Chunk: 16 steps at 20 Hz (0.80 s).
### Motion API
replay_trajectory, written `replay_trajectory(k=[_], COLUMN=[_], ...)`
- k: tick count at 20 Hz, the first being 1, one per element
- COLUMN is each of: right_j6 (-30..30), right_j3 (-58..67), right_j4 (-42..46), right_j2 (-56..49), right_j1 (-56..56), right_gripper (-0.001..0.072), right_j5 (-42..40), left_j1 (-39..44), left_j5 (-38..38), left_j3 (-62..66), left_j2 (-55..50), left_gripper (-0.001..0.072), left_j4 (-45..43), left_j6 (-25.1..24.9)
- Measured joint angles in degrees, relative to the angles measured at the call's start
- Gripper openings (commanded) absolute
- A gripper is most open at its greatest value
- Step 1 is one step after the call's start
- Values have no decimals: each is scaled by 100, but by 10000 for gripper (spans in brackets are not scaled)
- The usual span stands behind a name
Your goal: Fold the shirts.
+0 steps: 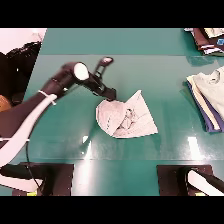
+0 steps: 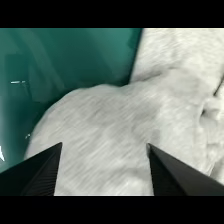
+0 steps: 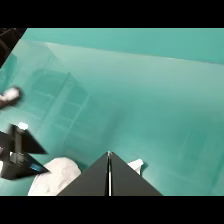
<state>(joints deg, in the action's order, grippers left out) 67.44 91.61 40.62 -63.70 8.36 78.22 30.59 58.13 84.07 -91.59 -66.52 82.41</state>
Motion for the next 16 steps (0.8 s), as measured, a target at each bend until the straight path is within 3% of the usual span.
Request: replay_trajectory(k=[8,9,10,11,16], right_j6=[0,0,0,2,2], right_j3=[0,0,0,0,-48], right_j4=[0,0,0,0,26], right_j2=[0,0,0,0,4], right_j1=[0,0,0,0,0], right_gripper=[13,13,13,13,13], right_j5=[214,221,232,240,321], left_j1=[374,382,389,396,160], left_j5=[-256,-256,-240,-240,-48], left_j3=[22,22,20,22,293], left_j2=[-555,-575,-590,-592,-551], left_gripper=[616,447,171,29,21], left_j4=[63,63,57,57,-50], left_j6=[-26,-28,-28,-31,-37])
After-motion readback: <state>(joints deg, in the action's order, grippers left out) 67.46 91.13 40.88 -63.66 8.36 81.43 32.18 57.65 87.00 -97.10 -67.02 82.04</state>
